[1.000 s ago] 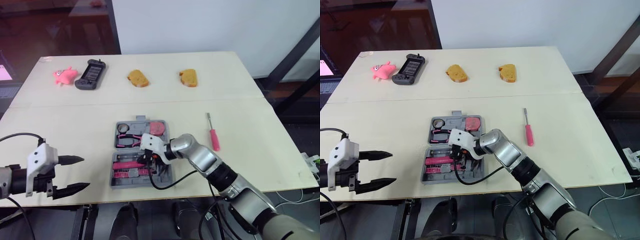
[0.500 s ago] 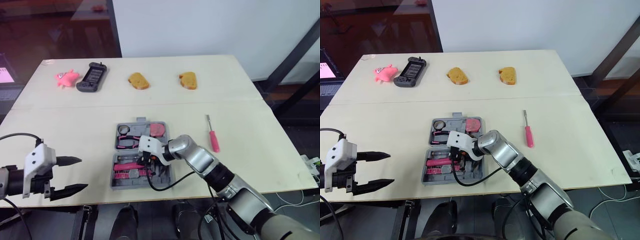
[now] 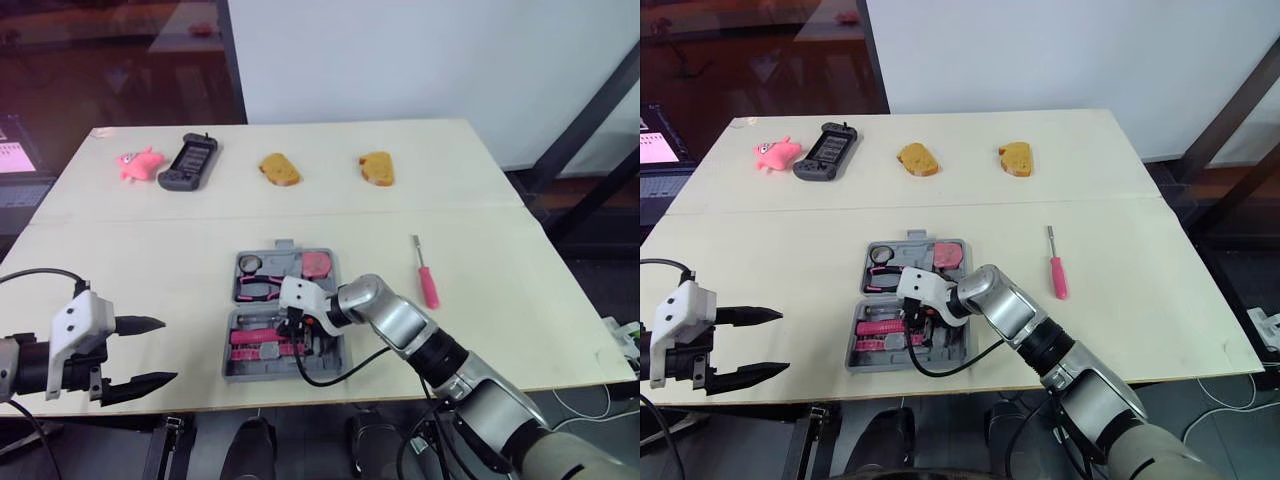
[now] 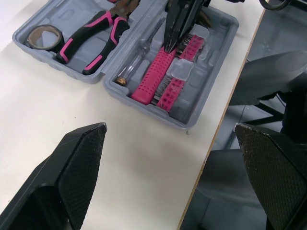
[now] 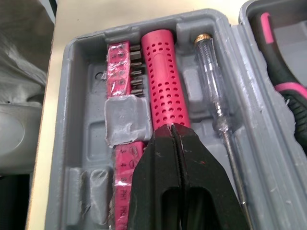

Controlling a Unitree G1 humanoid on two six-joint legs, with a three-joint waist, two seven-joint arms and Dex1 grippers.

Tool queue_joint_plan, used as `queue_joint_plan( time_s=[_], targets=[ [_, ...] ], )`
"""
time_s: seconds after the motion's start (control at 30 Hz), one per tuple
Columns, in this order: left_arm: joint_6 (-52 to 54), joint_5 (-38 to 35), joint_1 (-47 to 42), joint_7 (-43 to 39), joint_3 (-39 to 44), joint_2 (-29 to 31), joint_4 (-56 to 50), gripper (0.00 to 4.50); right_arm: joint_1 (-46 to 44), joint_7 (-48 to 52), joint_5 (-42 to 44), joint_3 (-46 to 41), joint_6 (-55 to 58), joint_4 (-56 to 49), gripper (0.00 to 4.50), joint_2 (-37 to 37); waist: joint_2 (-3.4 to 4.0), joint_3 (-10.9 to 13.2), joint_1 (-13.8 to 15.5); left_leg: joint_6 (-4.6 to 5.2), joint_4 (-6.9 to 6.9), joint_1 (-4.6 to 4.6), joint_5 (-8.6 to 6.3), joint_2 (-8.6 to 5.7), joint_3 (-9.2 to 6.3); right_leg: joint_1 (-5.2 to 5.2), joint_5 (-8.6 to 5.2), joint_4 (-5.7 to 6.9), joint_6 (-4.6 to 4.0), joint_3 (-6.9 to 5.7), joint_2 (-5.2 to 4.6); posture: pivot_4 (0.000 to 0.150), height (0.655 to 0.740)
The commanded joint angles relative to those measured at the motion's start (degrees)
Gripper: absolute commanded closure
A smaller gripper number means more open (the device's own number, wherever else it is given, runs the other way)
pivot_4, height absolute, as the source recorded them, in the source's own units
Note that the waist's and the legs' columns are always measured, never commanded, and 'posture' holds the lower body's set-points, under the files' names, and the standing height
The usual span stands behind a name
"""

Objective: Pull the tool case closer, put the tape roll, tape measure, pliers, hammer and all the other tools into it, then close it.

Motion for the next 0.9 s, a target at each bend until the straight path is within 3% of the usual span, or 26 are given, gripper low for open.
queue_joint_plan(
  time_s=[0.03, 0.33, 0.6, 0.7, 0.9],
  targets=[
    [0.24, -0.32, -0.29, 0.30, 1.50, 0.75, -1.34, 0.00, 4.08, 1.84, -1.84, 4.14, 2.49, 5.95, 4.47, -0.98, -0.01, -0.03, -0.01, 0.00, -0.03, 0.04, 0.00, 0.00, 0.00, 0.03, -0.02, -0.01, -0.03, 0.00, 0.00, 0.150, 0.7400],
    [0.26, -1.99, -2.14, 1.68, 1.49, -0.91, -0.35, 0.00, 1.60, 2.13, 4.55, -8.62, -7.65, -8.14, 4.47, -2.59, -0.02, 0.20, -0.08, 0.00, -0.06, -0.22, 0.00, 0.00, 0.01, -0.28, -0.08, 0.02, -0.10, 0.01, 0.00, 0.150, 0.7400],
    [-1.31, -1.67, -6.89, 2.46, -1.14, -2.17, 5.26, 0.00, 4.32, 3.68, 19.57, -24.05, 4.30, -24.79, 4.47, -9.30, -0.04, 0.30, 0.04, 0.00, -0.07, -0.39, 0.01, 0.01, -0.01, -0.49, 0.04, 0.07, 0.12, 0.01, 0.03, 0.150, 0.7400],
    [-4.32, -0.52, -8.84, 2.81, -2.02, -3.66, 9.34, 0.00, 7.24, 0.59, 24.37, -31.32, 7.92, -28.62, 3.65, -11.51, -0.08, 0.30, 0.25, 0.00, -0.04, -0.39, 0.01, 0.00, 0.00, -0.47, -0.07, 0.02, -0.08, 0.01, 0.00, 0.150, 0.7400],
    [-11.43, 2.16, -10.24, 2.41, -0.56, -4.88, 24.05, 0.00, 19.83, -2.51, 27.21, -42.53, 8.65, -34.23, 0.55, -19.49, -0.09, 0.32, 0.64, 0.00, -0.06, -0.39, 0.01, 0.00, 0.02, -0.49, -0.08, 0.01, -0.10, 0.02, 0.01, 0.150, 0.7400]
  ],
)
